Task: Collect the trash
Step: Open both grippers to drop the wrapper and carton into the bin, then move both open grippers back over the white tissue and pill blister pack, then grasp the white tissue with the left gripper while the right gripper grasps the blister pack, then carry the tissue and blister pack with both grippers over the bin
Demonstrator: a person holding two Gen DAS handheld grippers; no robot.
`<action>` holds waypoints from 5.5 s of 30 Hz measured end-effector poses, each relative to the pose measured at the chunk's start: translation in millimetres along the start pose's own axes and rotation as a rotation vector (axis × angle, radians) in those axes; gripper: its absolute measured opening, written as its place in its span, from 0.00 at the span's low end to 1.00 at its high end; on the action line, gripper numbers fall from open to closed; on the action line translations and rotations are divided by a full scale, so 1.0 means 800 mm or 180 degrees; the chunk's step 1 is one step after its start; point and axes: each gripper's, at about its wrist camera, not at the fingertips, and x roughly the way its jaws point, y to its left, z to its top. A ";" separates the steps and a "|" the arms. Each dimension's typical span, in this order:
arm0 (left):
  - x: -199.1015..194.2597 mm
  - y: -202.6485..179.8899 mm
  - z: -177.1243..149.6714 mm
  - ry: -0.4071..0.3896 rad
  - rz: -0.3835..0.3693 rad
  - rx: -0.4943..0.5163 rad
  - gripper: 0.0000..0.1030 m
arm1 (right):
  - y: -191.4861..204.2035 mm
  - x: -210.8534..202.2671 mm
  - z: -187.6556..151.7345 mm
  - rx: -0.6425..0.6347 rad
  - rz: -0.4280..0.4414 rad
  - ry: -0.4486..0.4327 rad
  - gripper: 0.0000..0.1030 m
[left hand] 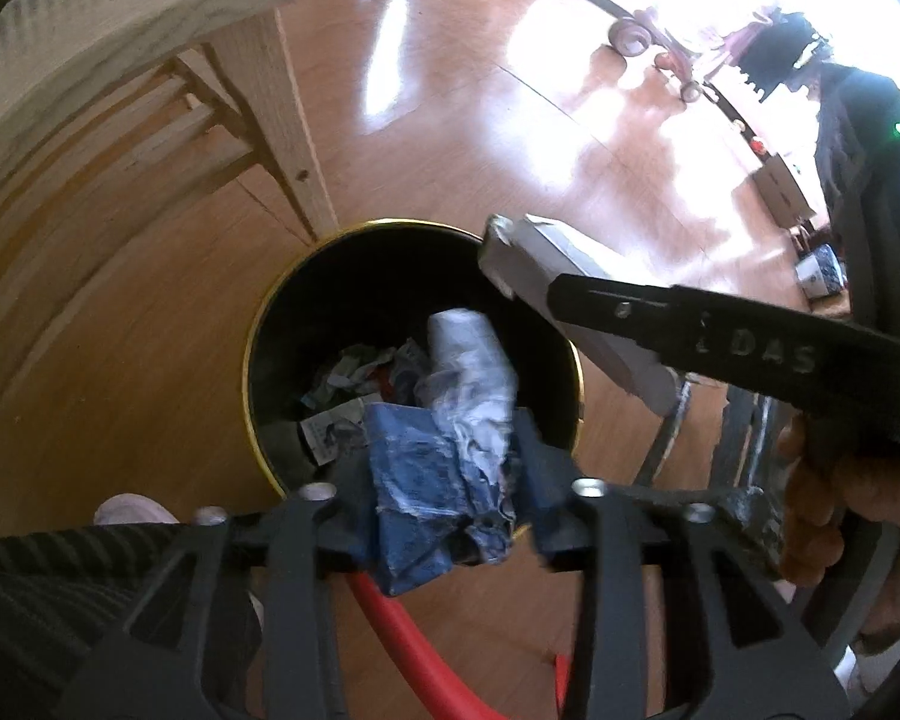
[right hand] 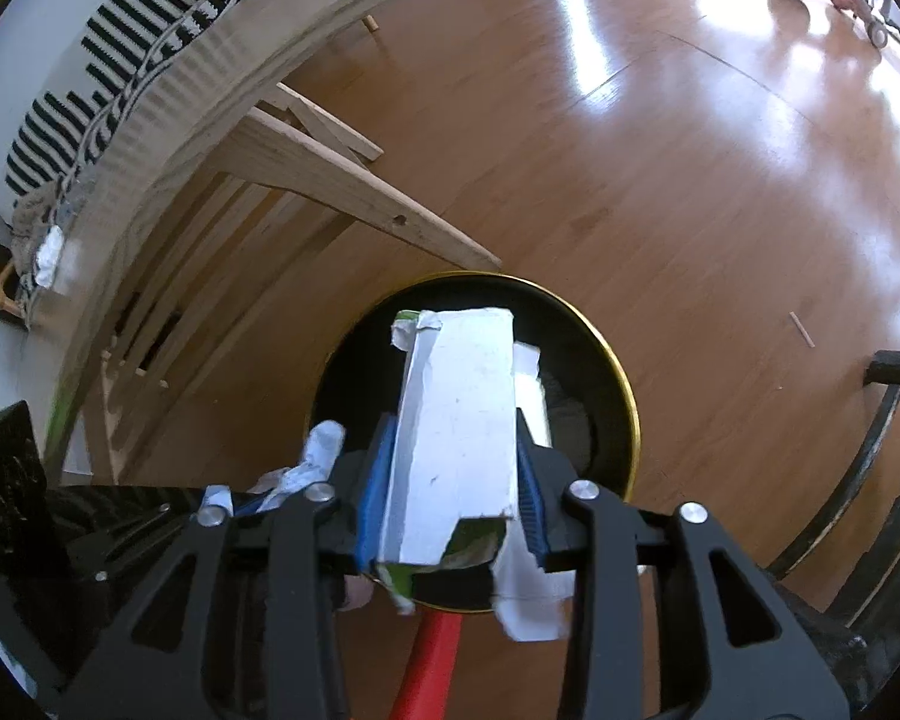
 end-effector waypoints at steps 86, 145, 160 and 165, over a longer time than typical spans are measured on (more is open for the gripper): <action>-0.237 0.541 0.202 -0.1116 0.1834 -0.1194 0.95 | 0.664 0.257 0.274 -0.4281 0.0928 0.0080 0.95; -0.021 0.011 0.048 0.0056 0.0059 -0.0178 0.15 | -0.017 -0.022 0.030 -0.0545 -0.0031 -0.0155 0.30; 0.098 0.041 0.024 0.0578 0.0320 0.0099 0.14 | -0.063 0.086 0.007 -0.0149 -0.0142 0.0454 0.30; 0.105 0.043 0.030 0.0623 0.0329 0.0012 0.14 | -0.069 0.085 0.005 -0.0108 -0.0116 0.0445 0.30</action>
